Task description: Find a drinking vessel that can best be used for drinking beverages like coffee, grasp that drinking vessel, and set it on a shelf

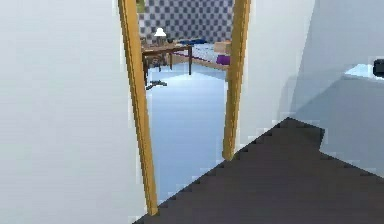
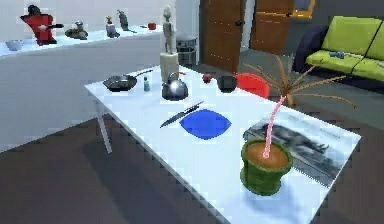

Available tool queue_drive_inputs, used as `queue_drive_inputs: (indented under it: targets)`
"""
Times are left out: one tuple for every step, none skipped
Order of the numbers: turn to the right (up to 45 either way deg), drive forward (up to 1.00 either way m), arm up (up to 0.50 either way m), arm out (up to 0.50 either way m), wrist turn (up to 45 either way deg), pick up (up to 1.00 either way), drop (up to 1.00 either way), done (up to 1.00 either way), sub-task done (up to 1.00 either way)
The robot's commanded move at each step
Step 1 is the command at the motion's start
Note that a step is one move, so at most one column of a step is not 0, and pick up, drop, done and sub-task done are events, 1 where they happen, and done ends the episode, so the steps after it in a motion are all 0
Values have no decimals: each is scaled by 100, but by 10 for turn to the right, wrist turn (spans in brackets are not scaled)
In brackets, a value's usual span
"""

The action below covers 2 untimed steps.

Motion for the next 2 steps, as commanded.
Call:
queue_drive_inputs:
  targets:
    - [450, 0, 0, 0, 0, 0, 0, 0, 0]
    - [30, 0, 0, 0, 0, 0, 0, 0, 0]
